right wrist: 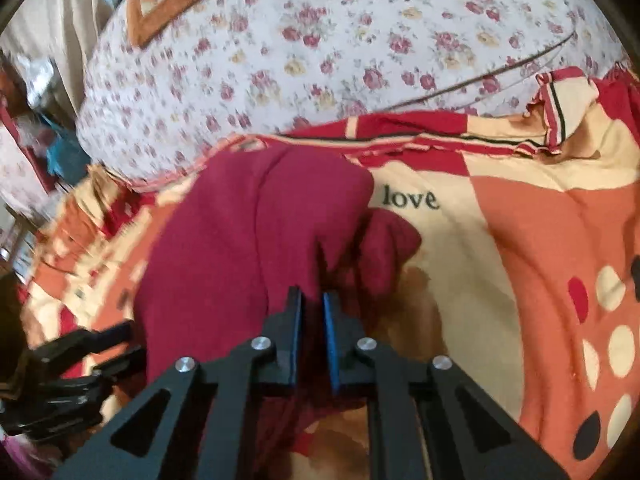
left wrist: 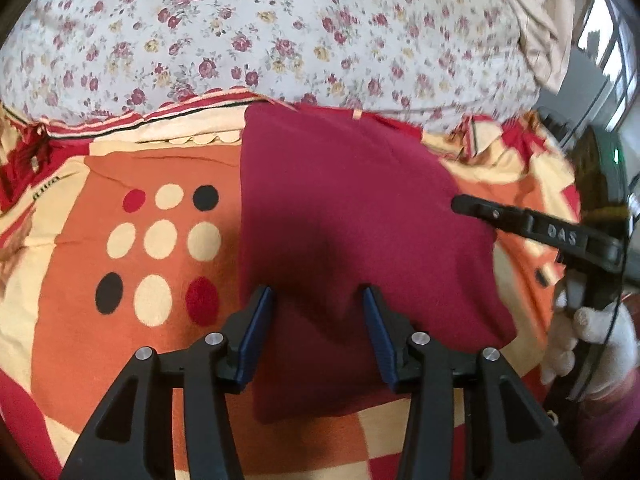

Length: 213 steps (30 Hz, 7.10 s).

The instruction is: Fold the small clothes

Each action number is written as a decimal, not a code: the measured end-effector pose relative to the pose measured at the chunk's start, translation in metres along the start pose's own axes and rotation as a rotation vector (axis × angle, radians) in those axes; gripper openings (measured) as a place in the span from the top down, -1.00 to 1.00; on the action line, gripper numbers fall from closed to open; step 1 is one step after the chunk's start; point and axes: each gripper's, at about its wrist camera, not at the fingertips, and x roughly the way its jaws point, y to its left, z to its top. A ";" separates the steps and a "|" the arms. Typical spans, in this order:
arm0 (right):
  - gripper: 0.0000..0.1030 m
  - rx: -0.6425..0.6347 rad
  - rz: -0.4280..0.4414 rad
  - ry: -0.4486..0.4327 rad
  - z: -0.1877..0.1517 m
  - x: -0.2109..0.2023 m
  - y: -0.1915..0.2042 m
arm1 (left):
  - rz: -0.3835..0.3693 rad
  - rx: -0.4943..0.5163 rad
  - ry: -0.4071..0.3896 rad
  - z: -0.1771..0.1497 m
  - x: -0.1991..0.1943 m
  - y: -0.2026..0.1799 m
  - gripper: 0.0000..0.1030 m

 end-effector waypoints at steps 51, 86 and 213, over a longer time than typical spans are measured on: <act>-0.23 -0.072 0.140 0.125 -0.085 -0.043 0.068 | -0.024 -0.164 0.050 -0.060 -0.062 0.054 0.13; 0.07 -0.375 0.030 0.001 -0.098 -0.076 0.141 | 0.240 -0.019 -0.069 -0.074 -0.064 0.014 0.13; -0.99 -0.158 -0.216 -0.133 -0.100 -0.067 0.124 | 0.364 -0.015 -0.228 -0.082 -0.103 0.011 0.13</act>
